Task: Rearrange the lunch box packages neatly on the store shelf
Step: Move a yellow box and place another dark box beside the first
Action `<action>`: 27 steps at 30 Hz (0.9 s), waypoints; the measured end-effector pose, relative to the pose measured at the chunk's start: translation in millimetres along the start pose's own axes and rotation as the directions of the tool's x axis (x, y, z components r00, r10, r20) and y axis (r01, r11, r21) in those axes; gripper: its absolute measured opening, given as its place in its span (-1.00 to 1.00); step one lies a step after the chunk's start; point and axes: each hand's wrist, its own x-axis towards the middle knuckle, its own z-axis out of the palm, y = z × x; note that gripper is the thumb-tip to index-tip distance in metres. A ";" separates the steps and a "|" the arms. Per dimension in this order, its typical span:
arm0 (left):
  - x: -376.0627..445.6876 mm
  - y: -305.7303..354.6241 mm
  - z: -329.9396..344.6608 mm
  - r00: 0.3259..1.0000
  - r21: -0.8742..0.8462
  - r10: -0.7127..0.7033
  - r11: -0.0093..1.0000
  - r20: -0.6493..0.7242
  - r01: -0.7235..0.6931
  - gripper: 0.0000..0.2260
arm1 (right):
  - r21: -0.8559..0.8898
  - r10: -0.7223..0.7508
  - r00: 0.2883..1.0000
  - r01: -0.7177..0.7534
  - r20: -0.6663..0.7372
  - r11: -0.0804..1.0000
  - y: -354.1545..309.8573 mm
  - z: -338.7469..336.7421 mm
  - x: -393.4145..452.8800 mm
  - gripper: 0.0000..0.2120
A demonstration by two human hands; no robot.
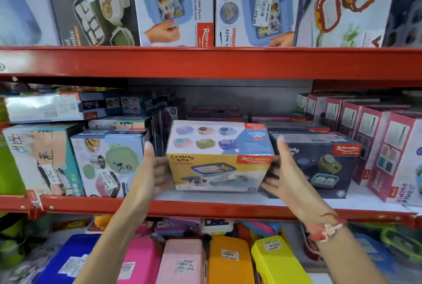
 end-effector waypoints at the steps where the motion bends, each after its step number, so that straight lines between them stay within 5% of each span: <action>1: 1.0 3.8 -4.4 1.000 -0.001 0.006 1.000 -0.012 -0.006 -0.49 | 0.016 -0.024 1.000 0.025 -0.020 1.000 -4.7 -1.7 0.7 -0.48; 10: 10.9 20.7 -15.4 0.989 -0.043 0.129 0.991 0.079 -0.126 -0.71 | 0.006 -0.290 0.956 0.290 0.038 0.957 -25.2 -0.9 3.1 -0.73; 12: 13.8 15.0 -17.6 0.984 -0.057 0.157 0.987 0.081 -0.153 -0.78 | -0.044 -0.366 0.929 0.369 0.059 0.929 -17.9 0.7 6.1 -0.67; 16: 15.4 -4.3 -16.8 0.976 0.001 0.206 0.978 0.066 -0.207 -0.60 | -0.123 -0.443 0.889 0.456 0.115 0.882 6.3 1.1 15.7 -0.44; 27: 18.7 -41.5 0.7 0.965 0.039 0.257 0.966 -0.047 -0.255 -0.57 | -0.255 -0.545 0.838 0.531 0.023 0.808 46.1 8.2 21.7 -0.43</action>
